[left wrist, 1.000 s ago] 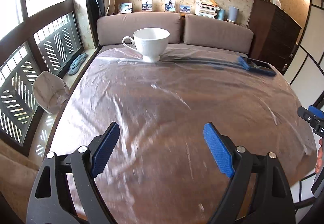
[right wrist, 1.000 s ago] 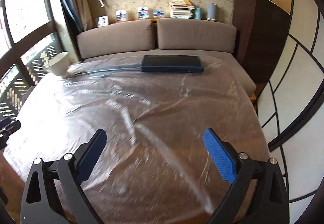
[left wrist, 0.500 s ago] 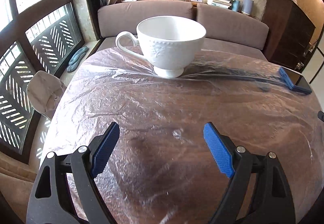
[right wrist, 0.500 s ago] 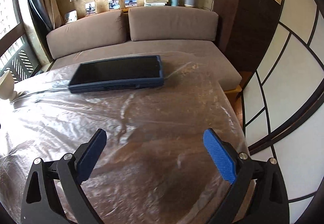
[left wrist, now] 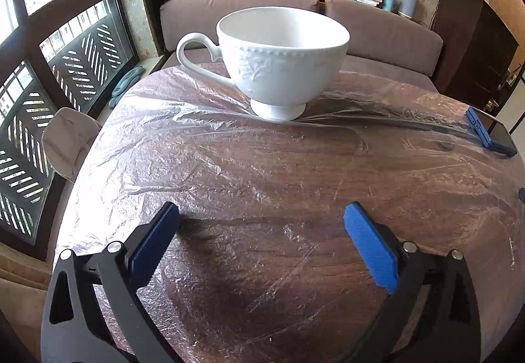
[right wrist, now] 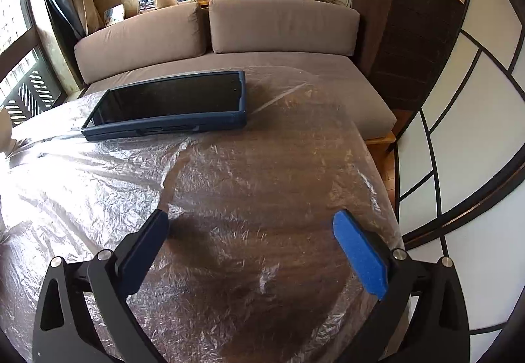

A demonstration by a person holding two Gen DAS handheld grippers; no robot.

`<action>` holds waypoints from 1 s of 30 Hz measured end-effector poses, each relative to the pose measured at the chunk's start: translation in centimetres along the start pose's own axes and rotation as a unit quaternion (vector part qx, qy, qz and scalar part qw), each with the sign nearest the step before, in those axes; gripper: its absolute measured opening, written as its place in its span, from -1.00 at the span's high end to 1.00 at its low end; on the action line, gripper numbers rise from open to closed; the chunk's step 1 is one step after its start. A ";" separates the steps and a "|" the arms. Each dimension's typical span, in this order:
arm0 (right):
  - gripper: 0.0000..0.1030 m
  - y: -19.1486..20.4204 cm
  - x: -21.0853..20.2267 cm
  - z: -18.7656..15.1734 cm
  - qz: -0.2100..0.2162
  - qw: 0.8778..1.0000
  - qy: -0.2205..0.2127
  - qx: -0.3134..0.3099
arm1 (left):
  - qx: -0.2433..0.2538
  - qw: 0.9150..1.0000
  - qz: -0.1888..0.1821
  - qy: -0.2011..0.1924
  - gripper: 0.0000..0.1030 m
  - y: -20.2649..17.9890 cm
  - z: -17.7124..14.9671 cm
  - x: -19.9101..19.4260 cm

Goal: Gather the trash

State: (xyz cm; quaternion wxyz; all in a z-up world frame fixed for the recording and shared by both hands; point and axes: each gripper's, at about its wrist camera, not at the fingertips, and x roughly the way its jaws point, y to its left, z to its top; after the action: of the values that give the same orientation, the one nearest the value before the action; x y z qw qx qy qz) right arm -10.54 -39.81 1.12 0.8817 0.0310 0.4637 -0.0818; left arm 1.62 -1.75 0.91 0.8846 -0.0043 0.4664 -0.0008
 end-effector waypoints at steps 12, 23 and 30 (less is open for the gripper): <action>-0.93 0.2 -0.1 -0.3 -0.001 1.000 0.001 0.000 | 0.001 1.000 0.000 0.001 -0.98 -0.1 0.2 0.0; -0.93 0.2 -0.2 -0.3 -0.001 1.000 0.001 0.000 | 0.001 1.000 -0.001 0.001 -0.98 0.0 0.1 0.0; -0.93 0.2 -0.2 -0.3 -0.001 1.000 0.001 0.000 | 0.001 1.000 -0.001 0.001 -0.98 0.0 0.1 0.0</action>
State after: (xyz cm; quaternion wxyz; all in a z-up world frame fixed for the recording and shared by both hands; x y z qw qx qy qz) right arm -10.82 -39.57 1.09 0.8812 0.0307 0.4644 -0.0831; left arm 1.73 -1.79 1.00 0.8841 -0.0040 0.4673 -0.0016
